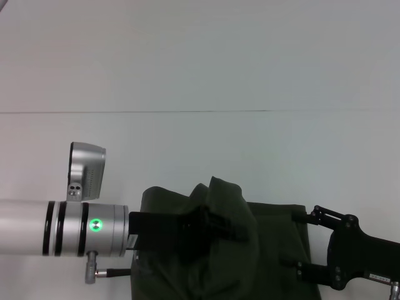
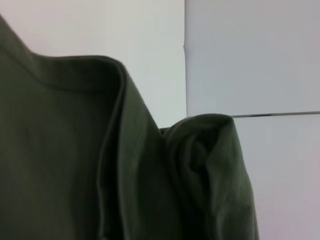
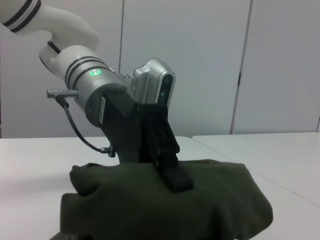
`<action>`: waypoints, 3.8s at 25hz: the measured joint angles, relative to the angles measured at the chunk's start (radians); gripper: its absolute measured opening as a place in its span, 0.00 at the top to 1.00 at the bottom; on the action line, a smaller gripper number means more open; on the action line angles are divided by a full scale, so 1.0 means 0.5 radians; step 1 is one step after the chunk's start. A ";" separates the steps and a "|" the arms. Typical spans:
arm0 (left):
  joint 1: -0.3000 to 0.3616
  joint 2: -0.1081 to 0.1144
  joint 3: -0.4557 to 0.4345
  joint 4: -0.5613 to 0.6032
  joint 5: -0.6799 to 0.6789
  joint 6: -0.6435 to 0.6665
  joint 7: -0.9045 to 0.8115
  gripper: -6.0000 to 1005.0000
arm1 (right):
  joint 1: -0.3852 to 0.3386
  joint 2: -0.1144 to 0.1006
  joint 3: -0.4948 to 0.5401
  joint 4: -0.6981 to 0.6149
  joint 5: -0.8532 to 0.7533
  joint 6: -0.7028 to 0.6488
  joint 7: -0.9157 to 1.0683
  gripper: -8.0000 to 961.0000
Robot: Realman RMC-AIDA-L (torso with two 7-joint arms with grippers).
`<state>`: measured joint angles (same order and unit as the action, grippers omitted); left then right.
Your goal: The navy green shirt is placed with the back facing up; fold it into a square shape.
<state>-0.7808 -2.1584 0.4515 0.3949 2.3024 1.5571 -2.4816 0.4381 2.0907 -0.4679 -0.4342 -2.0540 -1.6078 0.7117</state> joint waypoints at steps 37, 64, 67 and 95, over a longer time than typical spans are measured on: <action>0.473 0.157 0.033 0.602 -0.426 0.607 1.518 0.07 | -0.017 0.004 0.070 -0.443 0.000 -0.403 0.926 0.15; 0.764 0.065 0.033 0.881 -0.158 0.661 2.559 0.07 | 0.167 0.018 -1.246 -2.167 -0.577 -0.419 3.694 0.24; 0.767 0.063 0.037 0.882 -0.153 0.661 2.583 0.07 | 0.200 0.018 -1.308 -2.188 -0.605 -0.438 3.767 0.24; 0.743 0.065 0.039 0.854 -0.149 0.691 2.518 0.07 | 0.451 0.040 -1.858 -2.075 -0.777 -0.188 4.302 0.24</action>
<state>-0.4093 -2.1260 0.4713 0.8218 2.2280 1.9025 -1.2224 0.6634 2.1108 -1.3967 -1.4719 -2.4423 -1.7016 2.8629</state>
